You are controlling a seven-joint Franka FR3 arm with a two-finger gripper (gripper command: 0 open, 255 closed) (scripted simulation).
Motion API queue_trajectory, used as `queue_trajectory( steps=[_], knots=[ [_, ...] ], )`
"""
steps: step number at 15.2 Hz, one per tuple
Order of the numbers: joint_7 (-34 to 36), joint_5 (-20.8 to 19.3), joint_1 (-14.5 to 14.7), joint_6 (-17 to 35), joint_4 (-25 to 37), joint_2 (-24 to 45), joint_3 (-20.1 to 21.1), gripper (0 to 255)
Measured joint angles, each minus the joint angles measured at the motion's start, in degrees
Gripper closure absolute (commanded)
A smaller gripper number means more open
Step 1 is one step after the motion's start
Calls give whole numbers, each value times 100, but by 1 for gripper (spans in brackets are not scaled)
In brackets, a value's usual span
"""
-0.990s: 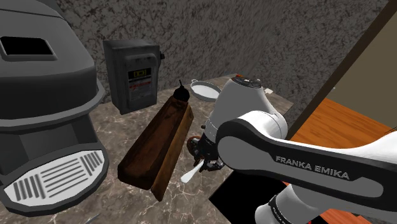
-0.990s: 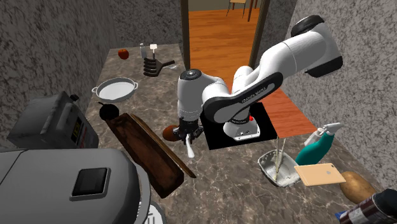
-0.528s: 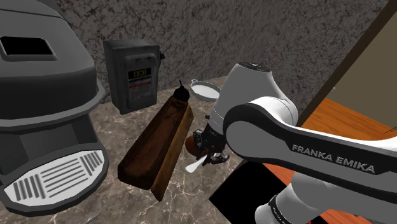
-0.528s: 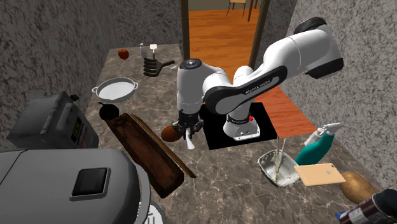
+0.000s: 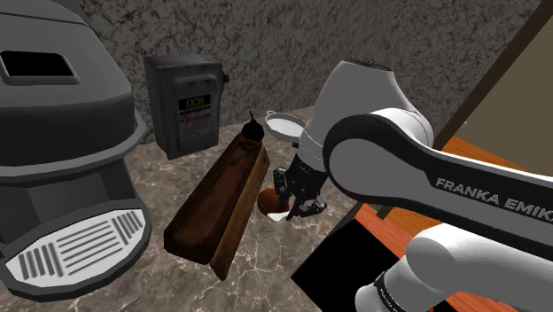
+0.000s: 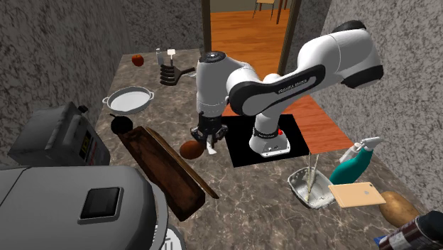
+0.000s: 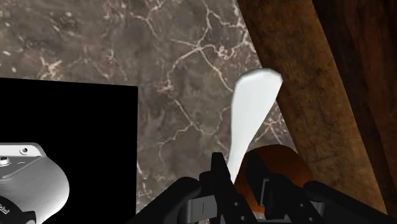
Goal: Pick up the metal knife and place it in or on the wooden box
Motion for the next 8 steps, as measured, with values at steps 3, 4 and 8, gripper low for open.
queue_trajectory(
  steps=[3, 4, 8],
  knots=[
    [29, -128, -24, -220, 179, -36, -148, 255],
    [41, -162, -27, -286, 234, -46, -188, 255],
    [64, -325, -69, -560, 478, -65, -376, 255]
  ],
)
